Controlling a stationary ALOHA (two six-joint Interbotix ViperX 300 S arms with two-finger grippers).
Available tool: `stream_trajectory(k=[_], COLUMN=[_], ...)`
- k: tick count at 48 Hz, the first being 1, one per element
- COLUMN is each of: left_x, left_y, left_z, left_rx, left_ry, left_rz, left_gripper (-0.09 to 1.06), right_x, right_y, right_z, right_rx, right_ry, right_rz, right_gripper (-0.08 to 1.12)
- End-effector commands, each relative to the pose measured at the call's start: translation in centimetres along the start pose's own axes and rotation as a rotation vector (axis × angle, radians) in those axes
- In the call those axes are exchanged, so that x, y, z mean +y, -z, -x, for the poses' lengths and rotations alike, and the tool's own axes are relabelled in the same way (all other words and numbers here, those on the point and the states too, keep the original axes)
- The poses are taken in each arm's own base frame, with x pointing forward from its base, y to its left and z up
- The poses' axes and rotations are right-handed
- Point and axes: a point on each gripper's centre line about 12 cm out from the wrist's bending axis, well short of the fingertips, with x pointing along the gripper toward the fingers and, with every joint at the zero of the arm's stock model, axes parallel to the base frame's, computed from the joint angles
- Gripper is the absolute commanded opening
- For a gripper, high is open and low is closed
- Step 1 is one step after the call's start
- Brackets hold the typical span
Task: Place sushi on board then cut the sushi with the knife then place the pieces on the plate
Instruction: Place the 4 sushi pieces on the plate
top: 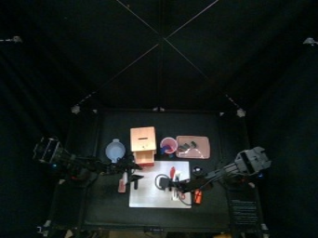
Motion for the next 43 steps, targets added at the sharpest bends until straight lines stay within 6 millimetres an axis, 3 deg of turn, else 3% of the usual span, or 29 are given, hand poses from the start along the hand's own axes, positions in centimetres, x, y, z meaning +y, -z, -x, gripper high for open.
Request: stream_trajectory(k=[1, 15, 25, 34, 43], left_x=[-0.2, -0.1, 0.1, 0.1, 0.0], left_y=[-0.4, -0.4, -0.4, -0.4, -0.4], left_z=[-0.1, -0.1, -0.1, -0.1, -0.1], left_rx=[-0.012, -0.01, -0.01, -0.01, -0.011], left_ry=[0.002, -0.002, -0.006, -0.006, -0.005], left_rz=[0.009, 0.008, 0.008, 0.01, 0.01], left_gripper=[0.88, 0.88, 0.88, 0.88, 0.88], right_x=[-4.1, -12.4, -15.4, -18.5, -19.9], right_y=[2.1, 9.4, 10.2, 11.0, 11.5], right_z=[2.0, 1.2, 0.1, -1.2, -1.9], right_rx=[-0.031, -0.004, -0.121, -0.104, -0.09], right_ry=[0.023, 0.141, 0.143, 0.21, 0.24], right_rz=[-0.091, -0.342, -0.47, -0.565, -0.589], right_gripper=[0.58, 0.58, 0.58, 0.59, 0.59])
